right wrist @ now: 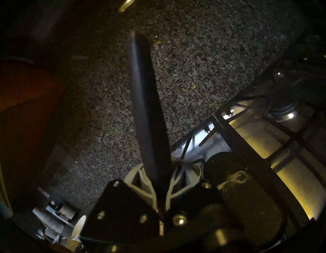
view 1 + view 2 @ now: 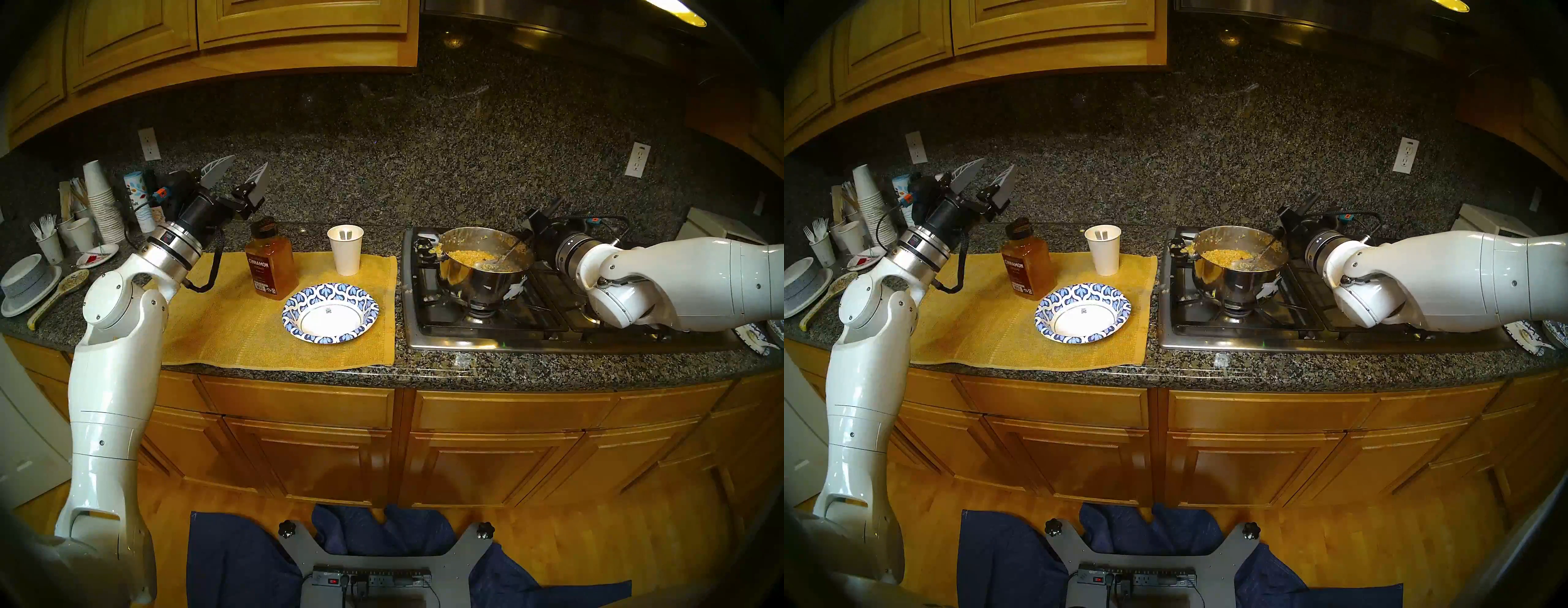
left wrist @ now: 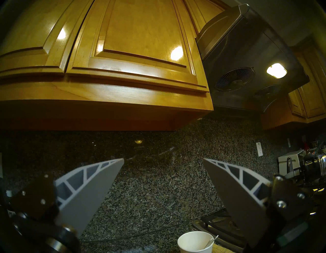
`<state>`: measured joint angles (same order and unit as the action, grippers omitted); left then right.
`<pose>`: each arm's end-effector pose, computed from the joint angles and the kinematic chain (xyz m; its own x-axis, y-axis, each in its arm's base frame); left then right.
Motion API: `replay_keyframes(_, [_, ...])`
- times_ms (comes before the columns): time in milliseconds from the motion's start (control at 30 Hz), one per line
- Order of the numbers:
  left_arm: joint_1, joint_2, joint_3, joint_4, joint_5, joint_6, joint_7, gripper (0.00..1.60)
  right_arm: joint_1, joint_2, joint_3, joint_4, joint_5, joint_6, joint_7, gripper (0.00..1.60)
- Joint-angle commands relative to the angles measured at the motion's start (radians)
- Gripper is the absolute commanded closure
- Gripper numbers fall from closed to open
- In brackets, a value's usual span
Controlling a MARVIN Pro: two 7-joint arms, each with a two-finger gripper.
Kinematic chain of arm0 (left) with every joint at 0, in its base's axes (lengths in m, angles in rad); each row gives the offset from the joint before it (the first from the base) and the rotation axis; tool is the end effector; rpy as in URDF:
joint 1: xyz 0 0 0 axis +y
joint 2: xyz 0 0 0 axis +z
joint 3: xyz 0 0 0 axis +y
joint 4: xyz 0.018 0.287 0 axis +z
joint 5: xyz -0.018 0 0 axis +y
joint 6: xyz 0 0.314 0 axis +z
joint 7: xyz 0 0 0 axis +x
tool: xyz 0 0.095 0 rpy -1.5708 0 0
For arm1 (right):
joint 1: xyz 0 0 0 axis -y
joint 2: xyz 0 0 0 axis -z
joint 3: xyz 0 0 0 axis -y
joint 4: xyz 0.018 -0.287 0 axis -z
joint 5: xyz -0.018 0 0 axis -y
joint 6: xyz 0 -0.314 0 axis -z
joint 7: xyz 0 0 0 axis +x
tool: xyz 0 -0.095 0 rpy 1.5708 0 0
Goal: Scoop oatmeal into bowl, add cinnamon, and put a spoon inside bowl
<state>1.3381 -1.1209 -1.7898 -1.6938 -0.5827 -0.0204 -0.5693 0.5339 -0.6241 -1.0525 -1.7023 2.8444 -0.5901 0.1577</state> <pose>0.4384 0.1418 -0.0851 -0.4555 0.1004 0.8845 -0.4086 -0.9064 -0.1076 0.4877 -0.1072 -0.1134 0.1665 -0.7044 0.6900 -0.0081 -0.7007 -0.7134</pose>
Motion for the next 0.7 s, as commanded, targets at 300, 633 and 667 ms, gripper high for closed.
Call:
replay_keyframes(300, [-0.03,0.001,-0.005,-0.023,-0.008,-0.008,-0.001,0.0,0.002,0.0,0.09,-0.014,0.035,-0.036,0.07,1.6])
replay_keyframes(633, [-0.03,0.001,-0.005,-0.023,-0.008,-0.008,-0.001,0.0,-0.012,-0.012,0.114,-0.032,0.035,-0.048,0.067,1.6])
replay_keyframes(667, [-0.03,0.001,-0.005,-0.023,-0.008,-0.008,-0.001,0.0,-0.013,-0.011,0.116,-0.033,0.035,-0.048,0.067,1.6])
